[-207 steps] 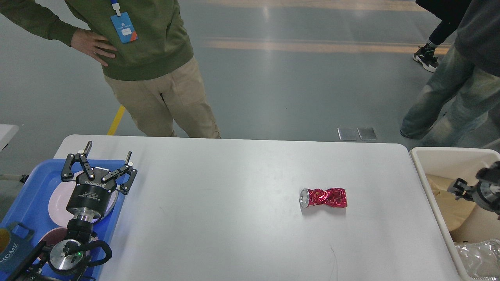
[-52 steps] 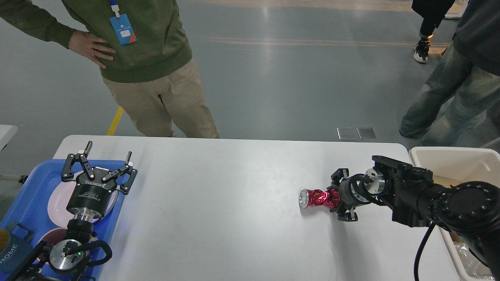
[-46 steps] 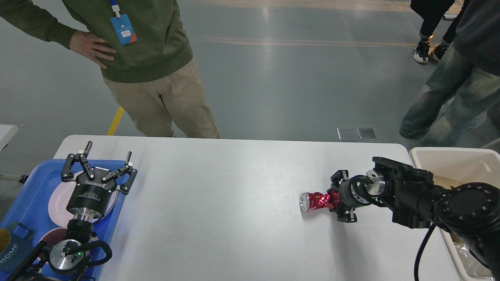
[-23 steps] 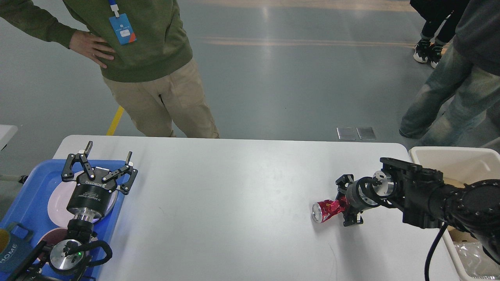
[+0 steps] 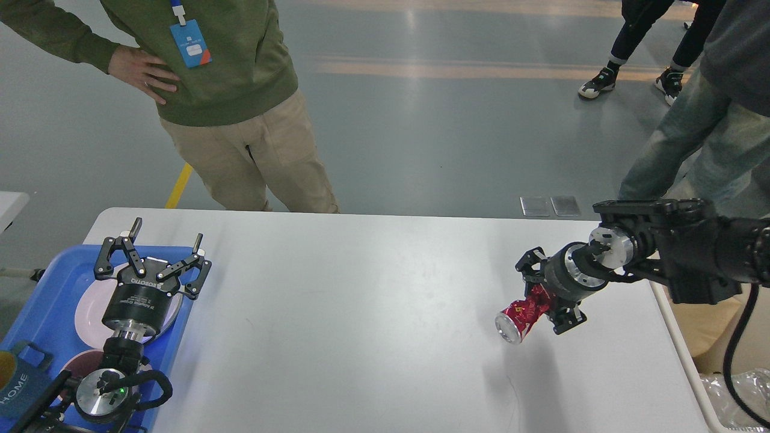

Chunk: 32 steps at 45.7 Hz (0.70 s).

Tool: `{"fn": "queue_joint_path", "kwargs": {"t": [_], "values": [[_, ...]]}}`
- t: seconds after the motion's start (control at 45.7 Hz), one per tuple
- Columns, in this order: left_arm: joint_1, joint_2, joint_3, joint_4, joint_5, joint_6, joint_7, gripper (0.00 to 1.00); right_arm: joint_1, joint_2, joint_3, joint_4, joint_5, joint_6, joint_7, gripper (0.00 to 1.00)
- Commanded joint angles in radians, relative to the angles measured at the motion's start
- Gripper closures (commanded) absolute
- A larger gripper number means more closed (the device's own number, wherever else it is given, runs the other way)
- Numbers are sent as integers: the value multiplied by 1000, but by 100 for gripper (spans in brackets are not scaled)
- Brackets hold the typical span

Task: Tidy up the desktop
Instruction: 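Carry the red wrapper to the beige bin and release it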

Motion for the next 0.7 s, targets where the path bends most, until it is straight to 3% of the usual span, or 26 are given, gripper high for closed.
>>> {"fn": "queue_joint_path", "kwargs": {"t": [0.0, 0.131, 0.306, 0.525, 0.678], "values": [[0, 0, 0, 0, 0, 0, 0, 3, 201, -22, -210, 146, -13, 151, 13, 100], [0, -1, 2, 0, 0, 0, 0, 3, 409, -25, -396, 284, -45, 278, 51, 100], [0, 0, 0, 0, 0, 0, 0, 3, 657, -21, -556, 443, -252, 450, 173, 100], [0, 0, 0, 1, 0, 0, 0, 3, 883, -35, -657, 686, -411, 489, 289, 100], [0, 0, 2, 1, 0, 0, 0, 3, 980, -73, -685, 740, -414, 487, 345, 100]]}}
